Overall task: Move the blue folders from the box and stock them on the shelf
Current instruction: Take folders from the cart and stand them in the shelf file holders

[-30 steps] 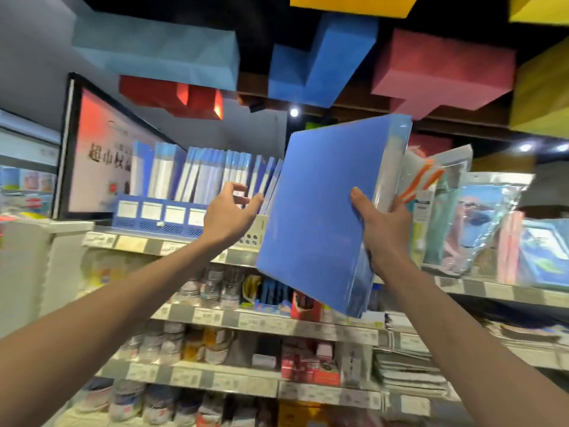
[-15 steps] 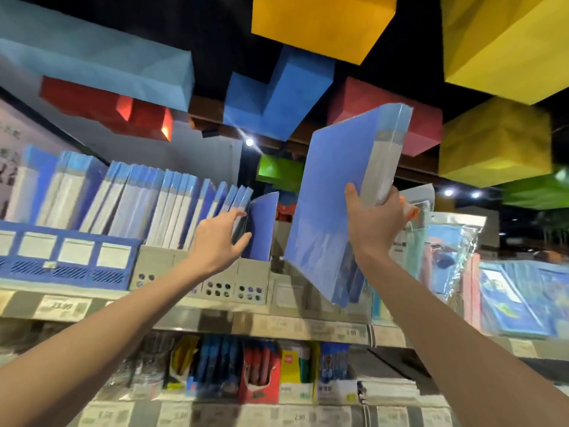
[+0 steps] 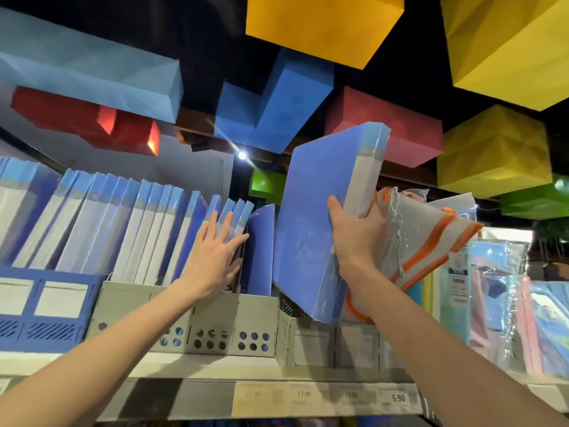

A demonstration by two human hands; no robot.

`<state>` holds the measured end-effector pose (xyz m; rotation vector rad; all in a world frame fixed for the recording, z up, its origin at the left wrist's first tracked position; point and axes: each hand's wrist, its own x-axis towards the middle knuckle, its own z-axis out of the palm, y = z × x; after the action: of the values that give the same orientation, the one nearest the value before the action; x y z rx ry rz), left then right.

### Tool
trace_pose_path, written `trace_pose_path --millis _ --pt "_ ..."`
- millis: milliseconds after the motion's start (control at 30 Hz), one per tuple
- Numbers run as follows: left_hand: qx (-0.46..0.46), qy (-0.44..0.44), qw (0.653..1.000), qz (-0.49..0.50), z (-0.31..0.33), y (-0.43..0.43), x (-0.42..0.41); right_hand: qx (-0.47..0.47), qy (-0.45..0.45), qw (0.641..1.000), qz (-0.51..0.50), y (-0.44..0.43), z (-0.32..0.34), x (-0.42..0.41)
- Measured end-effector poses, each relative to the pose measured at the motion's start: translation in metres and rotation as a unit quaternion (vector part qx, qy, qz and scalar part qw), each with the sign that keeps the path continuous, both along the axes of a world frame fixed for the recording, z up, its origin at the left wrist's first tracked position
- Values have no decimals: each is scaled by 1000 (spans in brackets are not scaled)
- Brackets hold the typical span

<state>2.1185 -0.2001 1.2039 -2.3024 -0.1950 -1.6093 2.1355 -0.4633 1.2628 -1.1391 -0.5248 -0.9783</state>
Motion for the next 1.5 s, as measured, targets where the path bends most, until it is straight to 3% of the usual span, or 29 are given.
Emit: trace_pose_path --millis 367,533,800,1200,1500 --pt "-78 -40 995 42 0 35 10 -46 -16 998 47 53 18 29" --pt "-161 -65 985 -12 1 26 13 -41 30 998 47 75 14 55" --pt "-175 -42 981 -67 -2 -13 24 -57 68 993 73 97 15 86" --pt "-79 -49 995 -39 -18 6 40 -202 94 954 198 113 16 104" --pt "-51 -25 998 -30 -21 8 33 -361 60 918 150 106 7 114"
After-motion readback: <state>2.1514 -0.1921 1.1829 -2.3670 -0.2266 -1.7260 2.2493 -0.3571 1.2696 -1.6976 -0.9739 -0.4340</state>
